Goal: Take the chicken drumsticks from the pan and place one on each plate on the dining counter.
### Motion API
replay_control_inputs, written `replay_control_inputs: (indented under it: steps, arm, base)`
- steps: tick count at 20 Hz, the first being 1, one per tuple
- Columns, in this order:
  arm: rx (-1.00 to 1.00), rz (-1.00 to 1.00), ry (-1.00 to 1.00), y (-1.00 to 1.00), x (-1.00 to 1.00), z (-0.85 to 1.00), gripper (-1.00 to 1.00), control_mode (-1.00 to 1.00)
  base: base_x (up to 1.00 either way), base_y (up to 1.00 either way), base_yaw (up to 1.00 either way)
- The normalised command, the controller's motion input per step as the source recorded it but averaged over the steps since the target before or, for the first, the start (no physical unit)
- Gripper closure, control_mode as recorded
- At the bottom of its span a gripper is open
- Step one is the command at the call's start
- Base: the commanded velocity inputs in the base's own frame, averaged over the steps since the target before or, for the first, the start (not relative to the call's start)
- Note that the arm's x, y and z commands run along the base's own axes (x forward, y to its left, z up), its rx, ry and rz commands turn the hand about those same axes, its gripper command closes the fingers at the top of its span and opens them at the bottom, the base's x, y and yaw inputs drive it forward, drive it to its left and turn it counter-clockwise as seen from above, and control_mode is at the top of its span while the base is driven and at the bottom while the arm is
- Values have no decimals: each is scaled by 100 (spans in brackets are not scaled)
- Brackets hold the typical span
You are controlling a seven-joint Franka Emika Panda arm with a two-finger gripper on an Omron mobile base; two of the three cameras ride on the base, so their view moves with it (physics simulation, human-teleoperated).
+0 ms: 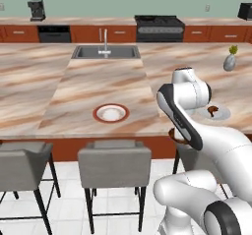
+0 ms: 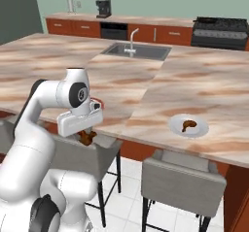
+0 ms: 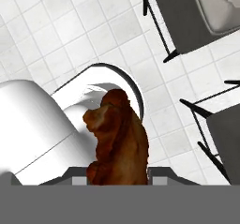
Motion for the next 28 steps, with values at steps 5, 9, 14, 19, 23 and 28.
replay_control_inputs:
  steps: [5, 9, 14, 19, 23, 28]
  arm:
    - [0, 0, 0, 0, 0, 0, 100, 100]
    - [0, 0, 0, 0, 0, 0, 100, 100]
    - [0, 0, 0, 0, 0, 0, 100, 100]
    - [0, 0, 0, 0, 0, 0, 100, 100]
    - [0, 0, 0, 0, 0, 0, 100, 100]
    - [0, 0, 0, 0, 0, 0, 100, 100]
  base:
    - [43, 43, -11]
    - [39, 43, -12]
    - [39, 37, -13]
    - [46, 32, -15]
    - [47, 30, -17]
    - [43, 34, -17]
